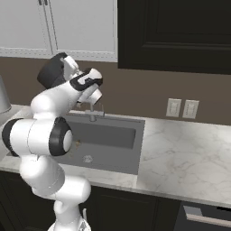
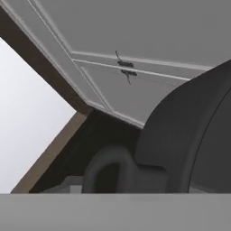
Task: Dump the garlic from the pot into the sink. Then turn on the water and wash the garlic. Then turn off the water and put the garlic back in the pot.
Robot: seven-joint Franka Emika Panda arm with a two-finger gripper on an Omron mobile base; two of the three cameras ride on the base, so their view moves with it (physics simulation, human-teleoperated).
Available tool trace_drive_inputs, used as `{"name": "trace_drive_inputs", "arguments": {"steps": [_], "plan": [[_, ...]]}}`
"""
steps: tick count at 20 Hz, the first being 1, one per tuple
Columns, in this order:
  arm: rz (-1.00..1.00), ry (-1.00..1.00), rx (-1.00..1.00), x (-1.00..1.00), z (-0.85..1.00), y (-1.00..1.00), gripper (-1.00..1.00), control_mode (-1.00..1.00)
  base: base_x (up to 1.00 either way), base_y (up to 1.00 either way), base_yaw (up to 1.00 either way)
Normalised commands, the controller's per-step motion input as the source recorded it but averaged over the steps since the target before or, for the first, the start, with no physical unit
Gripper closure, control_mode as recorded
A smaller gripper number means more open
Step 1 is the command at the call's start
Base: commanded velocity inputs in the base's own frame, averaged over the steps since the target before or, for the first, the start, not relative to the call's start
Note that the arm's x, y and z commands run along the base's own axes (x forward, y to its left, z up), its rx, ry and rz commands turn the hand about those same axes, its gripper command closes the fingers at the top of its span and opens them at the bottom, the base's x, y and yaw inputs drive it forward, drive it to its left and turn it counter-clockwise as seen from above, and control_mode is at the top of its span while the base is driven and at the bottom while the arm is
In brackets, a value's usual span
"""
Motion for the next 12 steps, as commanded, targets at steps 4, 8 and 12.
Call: {"name": "trace_drive_inputs", "arguments": {"steps": [4,8,12], "plan": [[-0.11,-0.13,-0.26,-0.97,0.56,0.22,1.00,-1.00,0.00,0.00,0.00],[-0.18,-0.07,-0.33,-0.76,0.48,0.15,1.00,-1.00,0.00,0.00,0.00],[-0.24,0.00,-0.36,-0.65,0.42,0.03,1.00,-1.00,0.00,0.00,0.00]]}}
